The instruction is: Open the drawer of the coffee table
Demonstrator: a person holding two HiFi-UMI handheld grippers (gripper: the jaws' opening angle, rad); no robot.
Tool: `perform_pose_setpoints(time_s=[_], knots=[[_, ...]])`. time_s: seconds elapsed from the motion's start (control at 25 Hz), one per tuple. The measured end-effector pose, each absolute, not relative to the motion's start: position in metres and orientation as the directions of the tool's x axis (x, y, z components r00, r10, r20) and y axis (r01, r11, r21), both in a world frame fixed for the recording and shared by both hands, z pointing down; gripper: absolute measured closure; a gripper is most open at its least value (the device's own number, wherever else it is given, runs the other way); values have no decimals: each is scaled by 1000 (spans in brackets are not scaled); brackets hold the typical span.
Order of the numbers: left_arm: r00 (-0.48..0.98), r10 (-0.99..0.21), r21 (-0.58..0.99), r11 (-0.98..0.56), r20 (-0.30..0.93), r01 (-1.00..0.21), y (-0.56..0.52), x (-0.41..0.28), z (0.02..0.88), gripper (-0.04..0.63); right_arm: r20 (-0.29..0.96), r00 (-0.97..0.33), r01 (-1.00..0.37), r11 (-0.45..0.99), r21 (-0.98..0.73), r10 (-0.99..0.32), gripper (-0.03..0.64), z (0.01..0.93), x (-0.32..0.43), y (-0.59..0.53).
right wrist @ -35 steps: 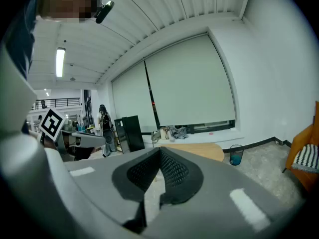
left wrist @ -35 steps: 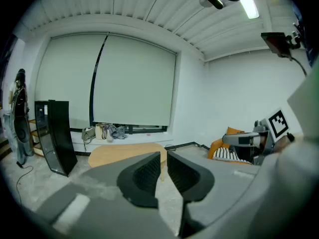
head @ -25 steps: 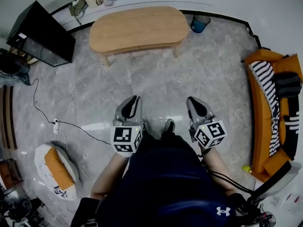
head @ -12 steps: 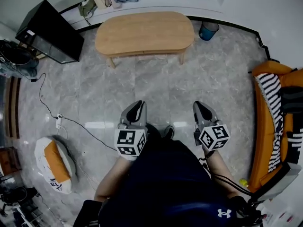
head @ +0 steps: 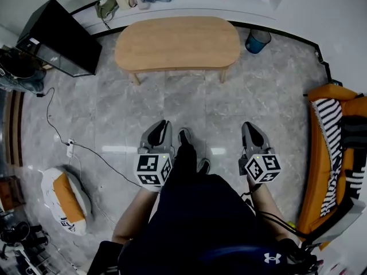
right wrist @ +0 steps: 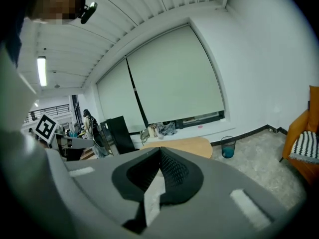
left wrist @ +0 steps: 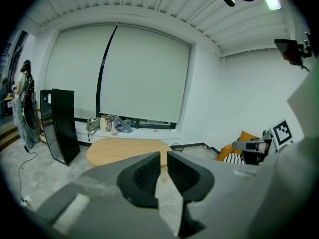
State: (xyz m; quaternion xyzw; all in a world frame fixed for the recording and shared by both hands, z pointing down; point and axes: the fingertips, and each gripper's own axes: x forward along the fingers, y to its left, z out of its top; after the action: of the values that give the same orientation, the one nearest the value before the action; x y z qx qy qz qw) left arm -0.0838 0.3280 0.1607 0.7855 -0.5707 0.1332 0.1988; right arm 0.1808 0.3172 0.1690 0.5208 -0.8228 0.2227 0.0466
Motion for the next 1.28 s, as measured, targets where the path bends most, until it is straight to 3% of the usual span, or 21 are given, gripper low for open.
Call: perform_pose_setpoints(time_s=[0.8, 1.28], knots=[[399, -814, 218, -336, 422, -916, 152, -135, 201, 551, 406, -393, -919, 343, -192, -825, 615, 179, 149, 168], [439, -711, 243, -367, 549, -898, 100, -110, 291, 549, 496, -392, -920, 335, -203, -775, 615, 253, 181, 100]])
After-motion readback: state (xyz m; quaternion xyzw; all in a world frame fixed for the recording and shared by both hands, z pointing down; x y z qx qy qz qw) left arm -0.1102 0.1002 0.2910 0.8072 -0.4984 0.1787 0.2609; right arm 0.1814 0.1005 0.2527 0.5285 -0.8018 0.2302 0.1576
